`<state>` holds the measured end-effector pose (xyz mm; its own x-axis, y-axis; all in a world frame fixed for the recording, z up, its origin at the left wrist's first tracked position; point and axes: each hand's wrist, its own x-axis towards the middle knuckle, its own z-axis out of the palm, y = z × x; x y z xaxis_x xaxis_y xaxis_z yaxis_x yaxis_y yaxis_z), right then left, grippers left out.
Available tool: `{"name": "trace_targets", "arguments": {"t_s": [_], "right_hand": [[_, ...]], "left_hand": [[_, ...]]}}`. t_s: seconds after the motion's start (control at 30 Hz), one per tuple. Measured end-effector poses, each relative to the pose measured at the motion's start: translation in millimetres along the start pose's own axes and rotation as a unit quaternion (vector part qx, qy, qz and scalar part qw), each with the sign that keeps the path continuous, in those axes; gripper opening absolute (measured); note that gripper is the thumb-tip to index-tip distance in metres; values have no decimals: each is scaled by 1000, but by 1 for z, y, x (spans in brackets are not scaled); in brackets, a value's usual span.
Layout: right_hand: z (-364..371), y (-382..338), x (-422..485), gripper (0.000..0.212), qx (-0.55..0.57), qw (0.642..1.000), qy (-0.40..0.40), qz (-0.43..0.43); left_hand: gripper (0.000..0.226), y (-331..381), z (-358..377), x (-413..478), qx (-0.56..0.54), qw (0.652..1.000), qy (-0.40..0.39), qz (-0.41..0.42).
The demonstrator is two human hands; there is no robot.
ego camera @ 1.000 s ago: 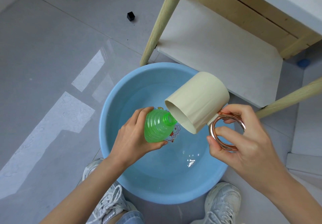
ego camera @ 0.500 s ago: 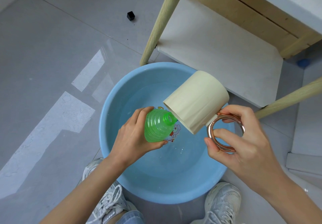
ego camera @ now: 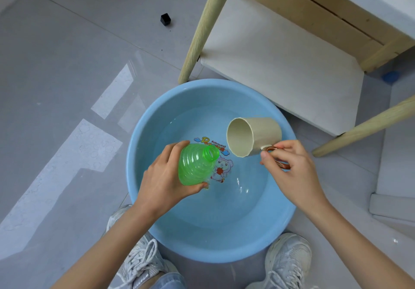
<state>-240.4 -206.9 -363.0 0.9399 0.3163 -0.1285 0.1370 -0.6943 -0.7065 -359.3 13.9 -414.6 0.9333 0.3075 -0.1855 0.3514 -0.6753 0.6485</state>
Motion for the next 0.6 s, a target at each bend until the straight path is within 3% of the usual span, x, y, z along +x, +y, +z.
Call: {"name": "trace_targets", "arguments": {"t_s": [0.17,0.6], "right_hand": [[21,35,6,14,-36,999,-11,30],[52,72,8,22,-142,989,10,-32]], "left_hand": [[92,-4,0,-2,-11,1000,1,-7],[92,-10,1,-6,-15,1000,2,-19]]}}
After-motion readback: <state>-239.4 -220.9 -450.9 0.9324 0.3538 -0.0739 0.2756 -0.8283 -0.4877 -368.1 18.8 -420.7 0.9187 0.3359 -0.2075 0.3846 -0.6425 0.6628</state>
